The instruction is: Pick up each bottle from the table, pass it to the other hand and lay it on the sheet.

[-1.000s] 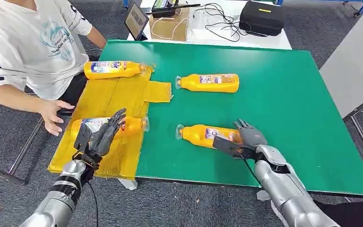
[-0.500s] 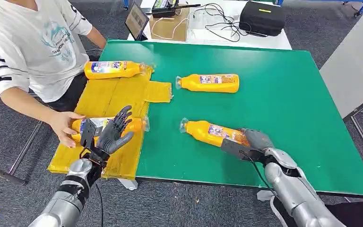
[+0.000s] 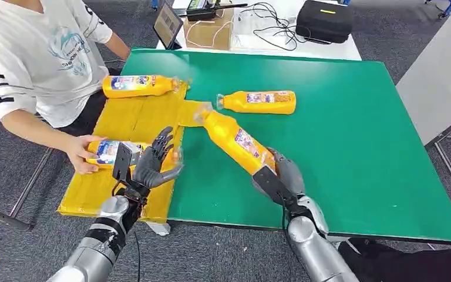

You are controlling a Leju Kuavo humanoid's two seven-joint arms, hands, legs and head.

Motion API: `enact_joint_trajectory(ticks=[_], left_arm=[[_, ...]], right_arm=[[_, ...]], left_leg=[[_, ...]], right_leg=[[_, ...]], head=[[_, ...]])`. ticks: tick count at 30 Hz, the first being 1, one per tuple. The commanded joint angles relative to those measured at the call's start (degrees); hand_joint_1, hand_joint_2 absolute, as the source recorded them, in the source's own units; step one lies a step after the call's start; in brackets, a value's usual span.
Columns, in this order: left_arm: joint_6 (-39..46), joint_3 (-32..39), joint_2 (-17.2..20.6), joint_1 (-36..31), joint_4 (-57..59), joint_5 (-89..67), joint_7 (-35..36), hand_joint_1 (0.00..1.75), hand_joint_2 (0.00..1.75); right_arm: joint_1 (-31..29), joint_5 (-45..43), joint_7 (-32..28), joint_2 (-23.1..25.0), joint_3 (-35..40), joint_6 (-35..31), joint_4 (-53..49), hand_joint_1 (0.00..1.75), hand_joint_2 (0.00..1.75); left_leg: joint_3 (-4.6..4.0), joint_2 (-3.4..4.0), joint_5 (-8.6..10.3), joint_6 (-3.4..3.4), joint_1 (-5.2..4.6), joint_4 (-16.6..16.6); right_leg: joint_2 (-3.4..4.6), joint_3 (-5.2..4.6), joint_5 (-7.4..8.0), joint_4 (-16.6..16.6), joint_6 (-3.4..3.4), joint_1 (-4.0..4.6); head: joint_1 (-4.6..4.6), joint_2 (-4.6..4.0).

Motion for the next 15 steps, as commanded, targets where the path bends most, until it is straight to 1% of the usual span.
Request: enact_joint_trajectory(ticks=[1, 3, 4, 5, 6, 7, 10, 15], left_arm=[[-2.3, -4.1, -1.9, -3.6, 4.6, 3.8, 2.0, 0.0, 1.75], [-3.2, -4.9, -2.1, -3.6, 4.4, 5.3, 2.7, 0.0, 1.75], [-3.5, -5.4, -2.2, -3.5, 4.1, 6.1, 3.1, 0.0, 1.75], [-4.1, -6.0, -2.3, -3.4, 3.4, 7.1, 3.4, 0.0, 1.75], [-4.7, -6.5, -2.4, -3.4, 3.0, 7.9, 3.7, 0.0, 1.75], [-4.6, -6.9, -2.6, -3.4, 2.6, 8.3, 3.8, 0.0, 1.75], [-4.3, -7.3, -2.5, -3.4, 2.1, 8.7, 4.3, 0.0, 1.75], [-5.3, -8.7, -3.0, -3.1, 0.1, 10.9, 4.5, 0.0, 1.75]], right_arm=[[-2.8, -3.5, -3.3, 7.6, 0.7, -1.8, 4.1, 1.75, 1.75], [-4.1, -4.8, -4.2, 8.5, 1.7, -1.7, 6.3, 1.75, 1.75], [-4.6, -5.3, -4.5, 8.9, 2.4, -1.6, 7.2, 1.75, 1.75], [-5.4, -5.8, -4.5, 9.3, 3.2, -1.3, 8.4, 1.75, 1.75], [-6.0, -5.6, -4.5, 9.5, 4.1, -1.4, 9.4, 1.75, 1.75], [-6.5, -5.7, -4.3, 9.8, 4.6, -1.2, 10.2, 1.75, 1.75], [-6.9, -6.0, -4.5, 9.8, 4.8, -1.6, 11.0, 1.75, 1.75], [-7.9, -6.6, -4.4, 10.7, 6.7, 0.3, 13.8, 1.75, 1.75]], left_leg=[[0.17, -0.06, -0.1, -0.07, 0.03, 0.0], [0.15, -0.05, -0.1, -0.06, 0.03, 0.0], [0.33, 0.01, -0.19, -0.1, 0.05, 0.0], [0.17, 0.02, -0.11, -0.06, 0.04, 0.0], [0.29, 0.05, -0.16, -0.09, 0.04, 0.0], [0.18, 0.01, -0.11, -0.06, 0.03, 0.0], [0.19, -0.01, -0.13, -0.07, 0.06, 0.1], [0.07, -0.04, -0.05, -0.04, 0.03, 0.0]], right_leg=[[-0.07, 0.17, -0.12, 0.1, -0.09, 0.05], [0.0, 0.16, -0.09, 0.0, -0.09, 0.04], [0.04, 0.32, -0.17, 0.1, -0.13, 0.06], [0.06, 0.17, -0.08, 0.0, -0.09, 0.05], [0.07, 0.28, -0.13, 0.0, -0.12, 0.06], [0.04, 0.19, -0.09, 0.0, -0.09, 0.04], [0.02, 0.2, -0.1, 0.0, -0.1, 0.07], [0.01, 0.09, -0.03, 0.0, -0.06, 0.04]], head=[[0.02, 0.0], [0.02, 0.0], [0.02, 0.02], [0.02, 0.02], [0.02, 0.02], [0.02, 0.0], [0.02, 0.0], [0.02, 0.02]])
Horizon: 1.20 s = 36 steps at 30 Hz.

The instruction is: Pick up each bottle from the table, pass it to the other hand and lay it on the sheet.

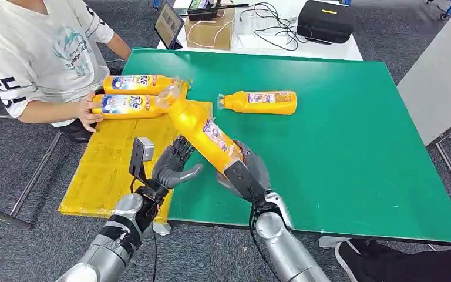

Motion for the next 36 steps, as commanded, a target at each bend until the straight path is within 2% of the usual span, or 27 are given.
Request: enact_joint_trajectory(ticks=[1, 9, 21, 22, 23, 28, 34, 36], left_arm=[[-1.0, -3.8, -0.1, -2.0, -0.8, 3.1, 0.9, 0.0, 1.75], [0.3, -4.8, 0.3, -2.4, -0.9, 4.6, 1.4, 0.0, 1.75], [0.5, -4.1, 0.7, -2.3, -0.4, 4.7, 0.7, 0.0, 1.75], [0.5, -3.8, 0.8, -2.3, -0.4, 4.8, 0.7, 0.0, 1.75], [-0.6, -3.5, 0.8, -2.3, -0.2, 5.7, 0.8, 1.75, 1.75], [-0.3, -2.8, 1.1, -2.1, -0.4, 5.1, -0.5, 1.75, 1.75], [9.1, 1.7, 3.2, -4.3, 1.3, 0.9, -2.6, 1.75, 1.75], [12.3, 2.7, 5.1, -5.7, 3.2, -2.4, -3.7, 1.75, 1.75]], right_arm=[[-5.5, -1.1, 0.0, 1.6, 4.1, 2.2, 10.7, 1.75, 1.75], [-8.1, 1.8, 0.7, 4.0, 10.7, 6.4, 20.7, 1.75, 1.75], [-8.7, 2.8, 1.6, 3.2, 12.1, 7.0, 20.7, 1.75, 1.75], [-8.7, 2.7, 1.4, 3.0, 11.9, 6.5, 20.2, 0.65, 1.75], [-8.5, 2.3, 1.2, 2.9, 11.4, 6.2, 19.4, 0.0, 1.75], [-7.8, 0.7, 0.6, 2.3, 9.3, 4.6, 16.1, 0.0, 1.75], [-4.8, -4.0, -1.1, 0.2, 4.2, 1.7, 6.7, 0.0, 1.75], [-4.0, -5.1, -1.4, -0.6, 3.1, 1.6, 3.9, 0.0, 1.75]], left_leg=[[0.09, 0.03, -0.04, -0.03, 0.01, 0.0], [0.23, 0.12, -0.12, -0.07, 0.06, 0.0], [0.18, -0.03, -0.08, -0.06, 0.05, 0.0], [0.11, -0.03, -0.06, -0.05, 0.05, 0.0], [0.24, -0.03, -0.12, -0.07, 0.06, 0.0], [0.19, 0.02, -0.11, -0.07, 0.04, 0.0], [0.13, 0.02, -0.1, -0.06, 0.07, 0.0], [0.0, 0.04, -0.01, -0.04, 0.03, 0.0]], right_leg=[[0.01, 0.08, -0.04, 0.0, -0.05, 0.01], [0.08, 0.22, -0.07, 0.0, -0.1, 0.07], [-0.1, 0.19, -0.11, 0.0, -0.08, 0.06], [-0.08, 0.12, -0.08, 0.0, -0.07, 0.06], [-0.09, 0.24, -0.15, 0.0, -0.1, 0.07], [-0.03, 0.16, -0.12, 0.0, -0.1, 0.05], [-0.07, 0.12, -0.11, 0.0, -0.09, 0.08], [-0.04, -0.03, -0.02, 0.0, -0.05, 0.03]], head=[[0.0, 0.0], [0.0, 0.02], [0.0, 0.0], [0.0, 0.02], [0.0, 0.0], [0.0, 0.0], [0.02, 0.0], [0.0, 0.0]])
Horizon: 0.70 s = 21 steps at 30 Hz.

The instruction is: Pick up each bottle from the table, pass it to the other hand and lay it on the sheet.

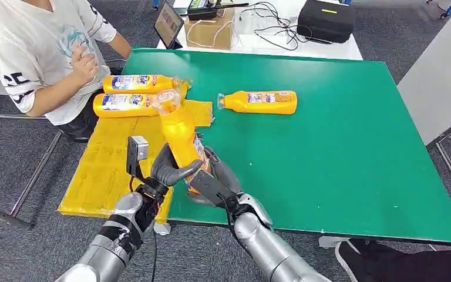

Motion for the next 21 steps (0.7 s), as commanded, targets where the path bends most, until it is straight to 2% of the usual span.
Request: enact_joint_trajectory(ticks=[1, 3, 5, 7, 9, 15, 16, 17, 20, 21], left_arm=[[9.7, 5.7, 5.5, -6.9, 7.3, -6.7, -2.3, 1.75, 1.75], [12.6, 6.7, 7.5, -8.5, 10.0, -10.0, -3.6, 1.75, 1.75], [12.0, 7.8, 7.8, -8.9, 11.0, -10.9, -4.2, 1.75, 1.75], [18.7, 7.1, 9.3, -9.9, 12.5, -18.0, -5.4, 1.75, 1.75], [23.9, 5.7, 12.4, -11.4, 15.4, -26.8, -8.1, 1.75, 1.75], [22.8, 7.4, 12.7, -12.1, 16.9, -28.0, -9.3, 1.75, 1.75], [30.7, 3.0, 14.5, -12.7, 18.5, -37.1, -8.2, 1.75, 1.75], [32.6, 1.5, 15.7, -13.6, 20.4, -40.8, -7.0, 1.75, 1.75], [34.5, -2.3, 18.9, -16.7, 27.9, -52.0, -3.6, 1.75, 1.75], [32.6, -4.4, 19.8, -18.1, 30.8, -56.3, -0.1, 1.75, 1.75]], right_arm=[[2.4, -4.4, -1.2, -4.3, -5.7, -1.4, -11.0, 0.0, 1.75], [2.9, -5.1, -1.8, -4.8, -6.4, -1.6, -13.1, 0.0, 1.75], [3.2, -5.2, -1.7, -5.1, -6.5, -1.3, -14.0, 0.0, 1.75], [3.9, -6.7, -3.1, -5.0, -7.9, -2.5, -16.0, 0.0, 1.75], [4.7, -8.9, -4.6, -5.5, -9.1, -2.8, -19.2, 0.0, 1.75], [5.1, -9.3, -4.4, -6.0, -9.2, -2.2, -20.6, 0.0, 1.75], [5.0, -10.7, -5.2, -5.8, -9.9, -2.1, -20.7, 0.0, 1.75], [5.1, -11.0, -5.4, -6.0, -10.1, -2.1, -21.1, 0.0, 1.75], [4.8, -11.6, -4.8, -6.6, -10.1, -0.7, -21.3, 0.0, 1.75], [4.2, -11.7, -3.6, -6.9, -9.7, 1.1, -20.0, 0.0, 1.75]], left_leg=[[0.23, -0.04, -0.1, -0.07, 0.06, 0.0], [0.14, -0.02, -0.03, -0.06, 0.04, 0.0], [0.22, 0.02, -0.08, -0.08, 0.05, 0.0], [0.14, -0.01, -0.04, -0.05, 0.04, 0.0], [0.26, -0.03, -0.12, -0.08, 0.07, 0.0], [0.25, 0.06, -0.11, -0.07, 0.06, 0.0], [0.19, 0.06, -0.07, -0.06, 0.05, 0.0], [0.1, 0.01, -0.02, -0.04, 0.04, 0.0], [0.09, -0.04, -0.03, -0.04, 0.04, 0.0], [0.19, 0.02, -0.09, -0.07, 0.06, 0.0]], right_leg=[[-0.09, 0.25, -0.12, 0.0, -0.1, 0.08], [-0.05, 0.15, -0.05, 0.0, -0.07, 0.04], [-0.02, 0.21, -0.08, 0.0, -0.1, 0.06], [-0.05, 0.15, -0.06, 0.0, -0.07, 0.05], [-0.08, 0.27, -0.14, 0.0, -0.1, 0.08], [-0.01, 0.25, -0.11, 0.0, -0.09, 0.07], [-0.02, 0.18, -0.09, 0.0, -0.08, 0.05], [-0.06, 0.1, -0.05, 0.0, -0.06, 0.04], [-0.05, 0.09, -0.05, 0.0, -0.06, 0.04], [0.01, 0.17, -0.09, 0.1, -0.09, 0.07]], head=[[0.02, 0.02], [0.02, 0.0], [0.02, 0.02], [0.02, 0.0], [0.02, 0.0], [0.02, 0.0], [0.0, 0.02], [0.04, 0.0], [0.02, 0.02], [0.04, 0.02]])
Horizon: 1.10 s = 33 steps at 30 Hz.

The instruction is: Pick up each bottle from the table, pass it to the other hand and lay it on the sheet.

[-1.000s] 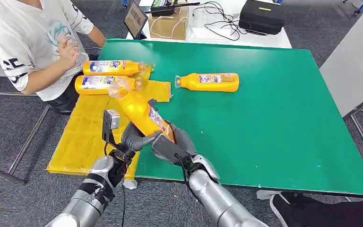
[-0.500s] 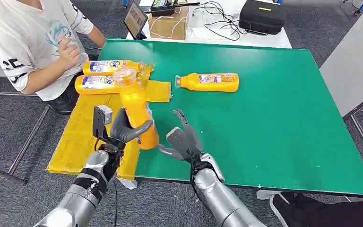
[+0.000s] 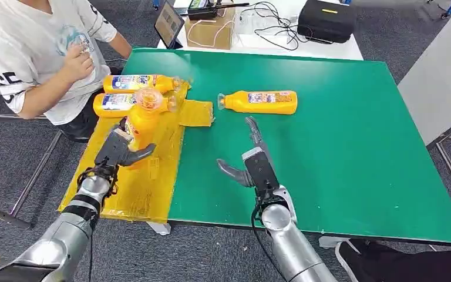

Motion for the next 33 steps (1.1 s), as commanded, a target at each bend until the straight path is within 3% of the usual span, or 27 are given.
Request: enact_joint_trajectory(ticks=[1, 5, 14, 15, 16, 17, 18, 33], left_arm=[[3.8, -13.3, 8.4, -10.4, 20.8, -26.3, 11.3, 1.75, 1.75], [0.3, -19.5, 9.0, -11.7, 23.7, -36.3, 19.2, 1.75, 1.75], [-8.2, -21.7, 8.2, -11.8, 25.1, -39.9, 21.8, 1.75, 1.75], [-8.2, -21.7, 8.1, -11.6, 25.1, -39.9, 21.9, 1.66, 1.75], [-9.0, -21.4, 8.0, -11.6, 25.2, -39.6, 21.6, 1.24, 1.75], [-8.4, -21.0, 8.0, -11.3, 24.8, -39.4, 21.4, 0.4, 1.75], [-8.2, -20.9, 8.0, -11.1, 24.9, -39.4, 21.4, 0.0, 1.75], [-8.5, -19.0, 8.0, -10.1, 24.5, -38.7, 19.7, 0.0, 1.75]], right_arm=[[-2.1, -1.4, 1.4, -2.3, -1.6, 3.9, 0.6, 0.0, 1.75], [-3.1, -0.1, 1.7, -1.4, -0.9, 4.4, 2.7, 0.0, 1.75], [-3.8, 0.2, 2.2, -0.5, 0.2, 5.4, 4.8, 0.0, 1.75], [-3.9, 0.3, 2.2, -0.5, 0.2, 5.4, 4.9, 0.0, 1.75], [-4.0, 0.2, 2.2, -0.5, 0.3, 5.5, 5.1, 0.0, 1.75], [-4.2, 0.3, 2.3, -0.5, 0.4, 5.7, 5.4, 0.0, 1.75], [-4.5, 0.3, 2.3, -0.5, 0.5, 5.8, 5.8, 0.0, 1.75], [-5.9, 1.5, 3.1, -0.9, 1.2, 6.5, 8.6, 0.0, 1.75]], left_leg=[[0.21, 0.04, -0.08, -0.07, 0.06, 0.0], [0.2, 0.13, -0.08, -0.08, 0.07, 0.0], [0.37, 0.24, -0.12, -0.08, 0.04, 0.0], [0.28, 0.23, -0.07, -0.06, 0.01, -0.1], [0.4, 0.3, -0.12, -0.08, 0.04, -0.1], [0.49, 0.33, -0.15, -0.09, 0.03, -0.1], [0.38, 0.3, -0.1, -0.07, 0.02, -0.1], [0.65, 0.34, -0.16, -0.08, 0.02, -0.1]], right_leg=[[0.0, 0.22, -0.08, 0.0, -0.09, 0.07], [0.01, 0.19, -0.08, 0.0, -0.1, 0.08], [0.17, 0.35, -0.07, 0.0, -0.09, 0.05], [0.17, 0.27, -0.03, 0.0, -0.07, 0.01], [0.23, 0.38, -0.06, 0.0, -0.09, 0.05], [0.25, 0.44, -0.09, 0.0, -0.11, 0.04], [0.23, 0.35, -0.04, 0.0, -0.08, 0.02], [0.26, 0.59, -0.1, 0.0, -0.11, 0.04]], head=[[0.02, -0.02], [0.02, 0.0], [0.0, -0.02], [0.02, -0.02], [0.02, 0.0], [0.0, 0.0], [0.02, -0.02], [0.02, -0.02]])
